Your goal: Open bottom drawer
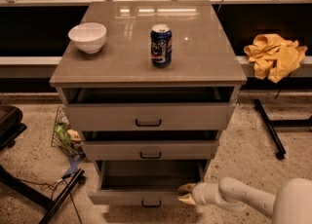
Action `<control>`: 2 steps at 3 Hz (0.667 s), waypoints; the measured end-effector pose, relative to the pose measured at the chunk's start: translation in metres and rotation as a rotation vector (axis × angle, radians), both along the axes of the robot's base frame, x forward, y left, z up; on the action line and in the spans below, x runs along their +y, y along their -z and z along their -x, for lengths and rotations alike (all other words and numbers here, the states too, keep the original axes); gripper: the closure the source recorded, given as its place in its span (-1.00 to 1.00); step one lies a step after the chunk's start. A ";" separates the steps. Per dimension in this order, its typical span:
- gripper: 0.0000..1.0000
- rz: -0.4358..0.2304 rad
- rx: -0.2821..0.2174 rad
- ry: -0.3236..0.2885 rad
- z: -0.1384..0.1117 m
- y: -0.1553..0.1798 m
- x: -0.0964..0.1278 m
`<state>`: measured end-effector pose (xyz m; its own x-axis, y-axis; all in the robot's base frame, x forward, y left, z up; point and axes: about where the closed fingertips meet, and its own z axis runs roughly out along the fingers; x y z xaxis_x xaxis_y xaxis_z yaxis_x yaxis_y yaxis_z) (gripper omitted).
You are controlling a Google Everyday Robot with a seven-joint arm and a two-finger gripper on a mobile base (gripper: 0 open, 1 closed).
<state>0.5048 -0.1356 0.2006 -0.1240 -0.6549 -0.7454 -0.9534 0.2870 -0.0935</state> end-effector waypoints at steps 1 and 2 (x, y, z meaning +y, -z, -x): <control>1.00 0.011 0.014 0.010 0.013 -0.006 -0.008; 1.00 0.026 0.034 0.027 0.038 -0.021 -0.023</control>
Offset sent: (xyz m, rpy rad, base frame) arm -0.1990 -0.1255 0.1216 -0.1268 0.1608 -0.1418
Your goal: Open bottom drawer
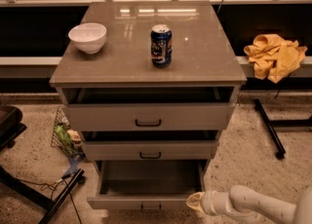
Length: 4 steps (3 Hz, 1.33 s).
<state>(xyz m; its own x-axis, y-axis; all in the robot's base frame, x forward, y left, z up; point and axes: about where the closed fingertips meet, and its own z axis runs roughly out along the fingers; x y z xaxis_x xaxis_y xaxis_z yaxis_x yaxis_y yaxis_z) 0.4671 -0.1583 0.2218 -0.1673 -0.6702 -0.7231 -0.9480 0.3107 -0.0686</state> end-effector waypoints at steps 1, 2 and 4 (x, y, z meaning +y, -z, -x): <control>1.00 0.036 0.003 -0.012 0.043 -0.049 -0.033; 1.00 0.061 -0.035 -0.053 0.045 -0.084 -0.045; 1.00 0.154 -0.248 -0.170 -0.033 -0.082 -0.031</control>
Offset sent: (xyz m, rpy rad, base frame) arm -0.0261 -0.0650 0.1316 -0.1076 -0.1159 0.1044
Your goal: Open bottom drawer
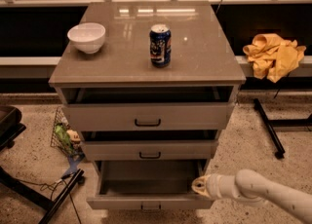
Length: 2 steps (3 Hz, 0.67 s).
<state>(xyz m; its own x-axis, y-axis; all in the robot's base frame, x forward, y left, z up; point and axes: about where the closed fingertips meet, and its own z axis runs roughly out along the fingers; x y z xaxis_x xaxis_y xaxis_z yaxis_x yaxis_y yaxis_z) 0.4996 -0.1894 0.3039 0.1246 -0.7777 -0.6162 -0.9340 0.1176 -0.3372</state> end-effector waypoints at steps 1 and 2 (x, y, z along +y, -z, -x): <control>1.00 0.042 -0.050 -0.018 -0.023 0.029 0.012; 1.00 0.083 -0.066 -0.039 -0.044 0.062 0.025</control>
Offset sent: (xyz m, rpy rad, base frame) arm 0.0721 0.0398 -0.1042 -0.1396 -0.0848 0.0669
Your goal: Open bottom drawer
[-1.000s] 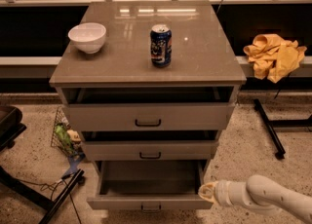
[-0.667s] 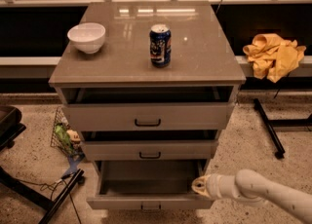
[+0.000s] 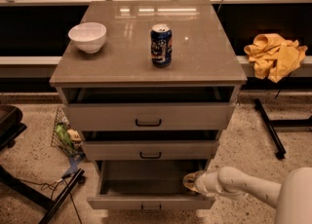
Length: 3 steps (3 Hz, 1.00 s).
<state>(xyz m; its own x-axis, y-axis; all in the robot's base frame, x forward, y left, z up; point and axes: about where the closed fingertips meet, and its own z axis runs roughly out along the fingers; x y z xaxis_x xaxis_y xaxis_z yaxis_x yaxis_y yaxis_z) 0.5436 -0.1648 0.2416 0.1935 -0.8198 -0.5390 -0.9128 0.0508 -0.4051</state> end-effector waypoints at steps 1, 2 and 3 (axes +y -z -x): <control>1.00 0.025 0.002 -0.031 -0.012 0.031 0.018; 1.00 0.047 0.014 -0.073 -0.018 0.063 0.042; 1.00 0.045 0.017 -0.074 -0.018 0.063 0.042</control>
Offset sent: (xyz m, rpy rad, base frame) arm 0.0265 0.0605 -0.0945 -0.0781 0.0246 0.1120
